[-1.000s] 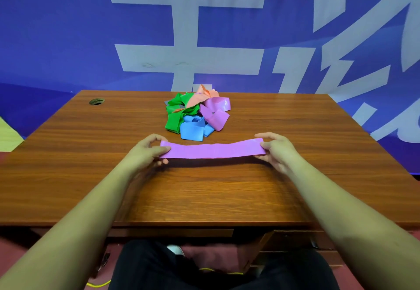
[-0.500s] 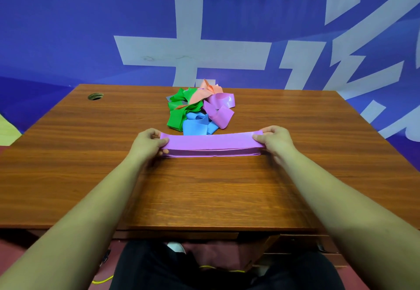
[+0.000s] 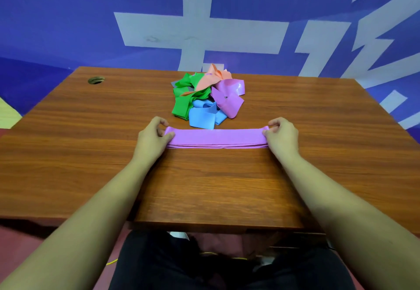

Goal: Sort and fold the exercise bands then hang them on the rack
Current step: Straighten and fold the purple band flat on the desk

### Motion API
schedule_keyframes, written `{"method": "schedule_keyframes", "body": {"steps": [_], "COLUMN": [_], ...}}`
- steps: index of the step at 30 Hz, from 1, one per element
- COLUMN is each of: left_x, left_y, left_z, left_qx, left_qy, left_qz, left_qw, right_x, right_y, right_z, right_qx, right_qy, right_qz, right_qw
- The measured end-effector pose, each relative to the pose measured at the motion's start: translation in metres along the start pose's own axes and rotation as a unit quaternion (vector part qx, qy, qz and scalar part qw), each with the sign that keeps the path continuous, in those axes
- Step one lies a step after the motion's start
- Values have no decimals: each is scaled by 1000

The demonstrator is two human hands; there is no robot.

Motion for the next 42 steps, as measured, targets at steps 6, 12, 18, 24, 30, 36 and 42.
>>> {"method": "schedule_keyframes", "body": {"steps": [6, 12, 18, 24, 30, 36, 42], "left_x": [2, 5, 3, -10, -44, -68, -68], "left_y": [-7, -13, -9, 10, -26, -74, -87], "left_z": [-5, -5, -7, -35, -86, -81, -57], "left_qx": [-65, -132, -127, -158, -139, -194, -170], "left_qy": [-24, -1, -16, -43, -170, -200, -214], "left_qz": [11, 7, 42, -2, 19, 90, 97], "left_qw": [998, 991, 991, 987, 975, 956, 957], "right_x": [12, 11, 18, 5, -38, -80, -97], "right_y": [-5, -7, -6, -4, -38, -77, -103], "right_z": [-10, -17, -10, 30, 68, 55, 35], "right_qx": [27, 85, 131, 159, 60, 0, 34], "right_qy": [13, 33, 86, 140, 65, -29, -42], "right_qz": [-12, -5, 38, 39, 108, 146, 162], "right_qw": [999, 996, 987, 977, 990, 989, 985]}}
Point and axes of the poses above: each hand's wrist, its own x-axis away from the middle knuckle, its own y-axis out of the back of the hand, z = x × y, the point moved 3 cm from there along -x, towards the middle knuckle, and after that the axes turned 8 degrees about -x, right-handed, at the moved point
